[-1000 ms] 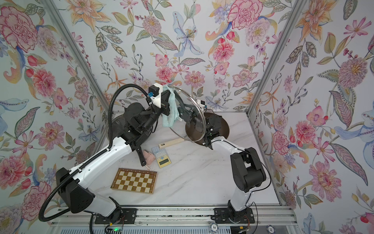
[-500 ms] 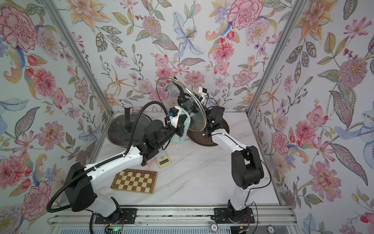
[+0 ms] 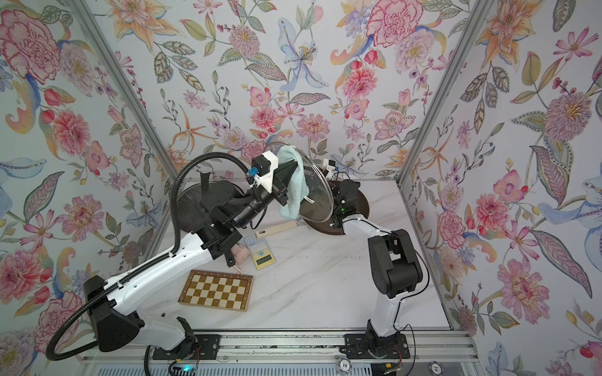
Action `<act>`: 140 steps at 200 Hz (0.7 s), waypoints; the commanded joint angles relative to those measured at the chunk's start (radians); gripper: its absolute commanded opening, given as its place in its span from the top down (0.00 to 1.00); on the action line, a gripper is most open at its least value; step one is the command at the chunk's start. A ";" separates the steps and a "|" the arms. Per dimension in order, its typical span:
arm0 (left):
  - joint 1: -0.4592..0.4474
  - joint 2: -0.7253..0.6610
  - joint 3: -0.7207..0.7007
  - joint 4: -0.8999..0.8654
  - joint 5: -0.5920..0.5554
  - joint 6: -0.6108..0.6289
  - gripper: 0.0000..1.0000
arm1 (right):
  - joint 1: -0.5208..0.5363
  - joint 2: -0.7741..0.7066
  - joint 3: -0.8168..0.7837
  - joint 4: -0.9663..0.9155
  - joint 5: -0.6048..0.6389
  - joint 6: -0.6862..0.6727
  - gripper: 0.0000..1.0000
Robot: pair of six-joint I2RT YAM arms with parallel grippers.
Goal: Wipe the pot lid with a cloth
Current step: Wipe the pot lid.
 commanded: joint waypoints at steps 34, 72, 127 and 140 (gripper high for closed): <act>0.114 -0.166 -0.140 -0.128 -0.182 0.051 1.00 | -0.058 -0.393 0.187 -0.836 0.326 -0.956 1.00; 0.122 -0.087 -0.075 -0.182 -0.051 0.006 1.00 | 0.127 -0.467 0.110 -0.700 0.759 -1.419 1.00; 0.065 0.026 -0.040 -0.136 0.033 -0.125 1.00 | 0.337 -0.340 0.107 -0.301 1.137 -1.918 1.00; 0.059 0.029 -0.045 -0.152 -0.008 -0.129 1.00 | 0.358 -0.288 0.153 -0.259 1.222 -1.994 1.00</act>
